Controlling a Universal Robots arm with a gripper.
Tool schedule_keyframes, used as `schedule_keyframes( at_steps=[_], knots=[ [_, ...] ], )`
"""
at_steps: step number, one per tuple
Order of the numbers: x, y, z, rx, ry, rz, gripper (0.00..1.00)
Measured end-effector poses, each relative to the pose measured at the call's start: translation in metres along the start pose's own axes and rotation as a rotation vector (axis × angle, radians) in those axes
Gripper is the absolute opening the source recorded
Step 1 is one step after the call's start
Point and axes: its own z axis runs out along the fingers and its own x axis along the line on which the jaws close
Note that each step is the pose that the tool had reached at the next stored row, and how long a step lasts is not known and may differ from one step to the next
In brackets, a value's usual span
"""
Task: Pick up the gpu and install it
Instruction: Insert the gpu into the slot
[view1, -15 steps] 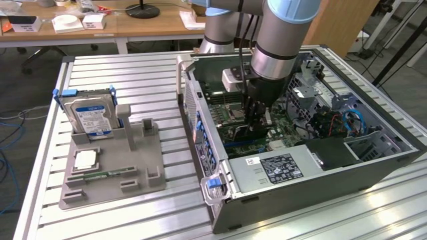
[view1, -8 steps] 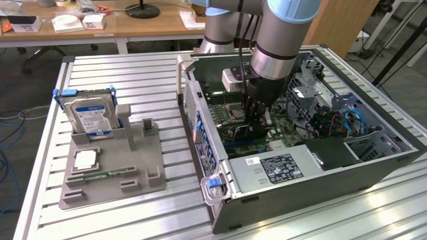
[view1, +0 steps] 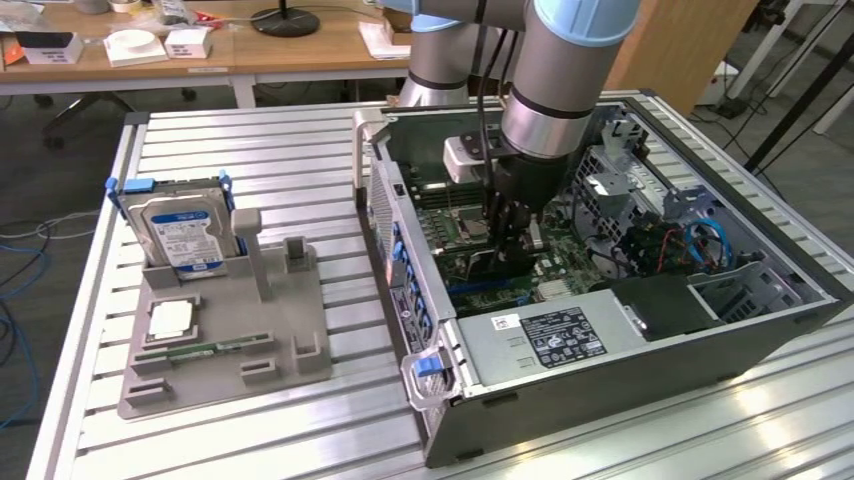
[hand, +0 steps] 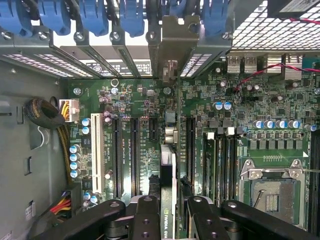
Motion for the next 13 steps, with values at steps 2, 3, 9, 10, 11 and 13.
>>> schedule_keyframes(
  at_steps=[2, 3, 9, 10, 11, 13],
  knots=[
    [-0.0004, 0.0, 0.0, 0.0, -0.0001, 0.0, 0.26],
    [-0.0008, 0.0, 0.0, 0.0, 0.0, 0.0, 0.26],
    [-0.0019, 0.0001, 0.0008, -0.0001, 0.0001, 0.0, 0.26],
    [-0.0018, 0.0001, 0.001, 0.0, 0.0, 0.0, 0.26],
    [-0.0015, 0.0001, 0.0012, 0.0, -0.0002, 0.0, 0.26],
    [-0.0015, 0.0001, 0.0021, 0.0, -0.0001, 0.0, 0.26]
  ],
)
